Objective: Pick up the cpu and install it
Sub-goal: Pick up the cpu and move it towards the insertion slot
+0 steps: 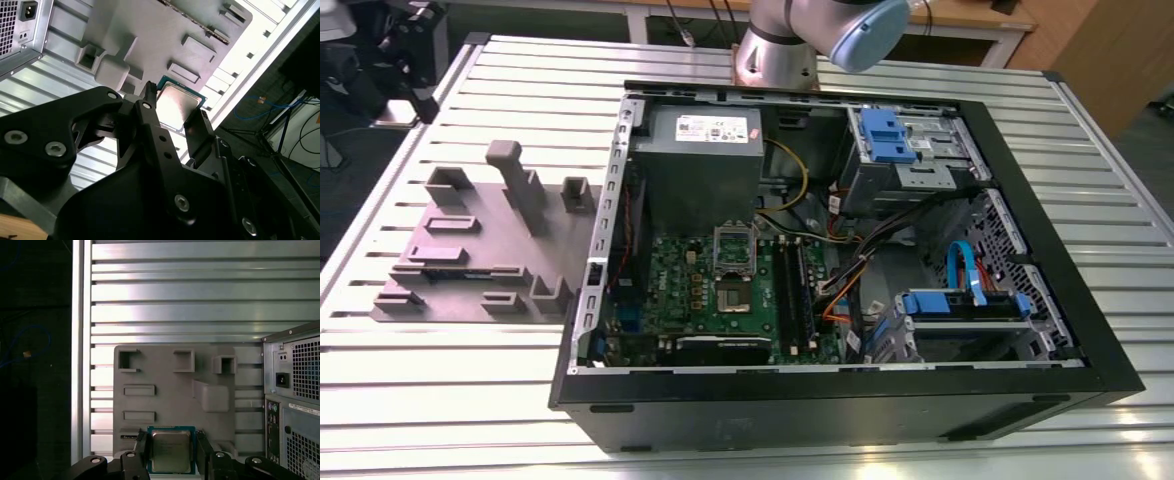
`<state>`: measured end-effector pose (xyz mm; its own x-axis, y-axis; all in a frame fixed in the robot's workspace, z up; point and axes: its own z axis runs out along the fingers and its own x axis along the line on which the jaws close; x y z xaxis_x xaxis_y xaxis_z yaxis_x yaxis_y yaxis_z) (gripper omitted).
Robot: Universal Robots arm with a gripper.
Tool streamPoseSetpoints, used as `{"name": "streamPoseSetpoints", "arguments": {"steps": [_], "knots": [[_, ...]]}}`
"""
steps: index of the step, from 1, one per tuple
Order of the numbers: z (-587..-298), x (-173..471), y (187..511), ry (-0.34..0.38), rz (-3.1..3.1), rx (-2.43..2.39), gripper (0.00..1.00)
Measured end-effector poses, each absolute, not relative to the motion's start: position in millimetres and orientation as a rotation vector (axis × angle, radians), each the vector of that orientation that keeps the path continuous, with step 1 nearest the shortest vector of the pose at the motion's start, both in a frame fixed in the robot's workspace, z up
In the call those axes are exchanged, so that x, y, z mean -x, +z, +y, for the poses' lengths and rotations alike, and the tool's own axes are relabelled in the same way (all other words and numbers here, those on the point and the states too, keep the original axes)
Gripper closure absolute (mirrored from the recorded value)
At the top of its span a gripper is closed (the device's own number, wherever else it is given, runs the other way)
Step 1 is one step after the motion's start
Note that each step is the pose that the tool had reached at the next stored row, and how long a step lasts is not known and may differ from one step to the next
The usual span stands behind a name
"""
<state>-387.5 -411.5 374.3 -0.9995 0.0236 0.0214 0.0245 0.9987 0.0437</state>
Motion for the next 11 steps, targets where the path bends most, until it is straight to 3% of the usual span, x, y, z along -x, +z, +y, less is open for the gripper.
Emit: {"name": "streamPoseSetpoints", "arguments": {"steps": [11], "knots": [[-411.6,383.2,374.3,-0.069,-3.120,0.037,0.53]]}}
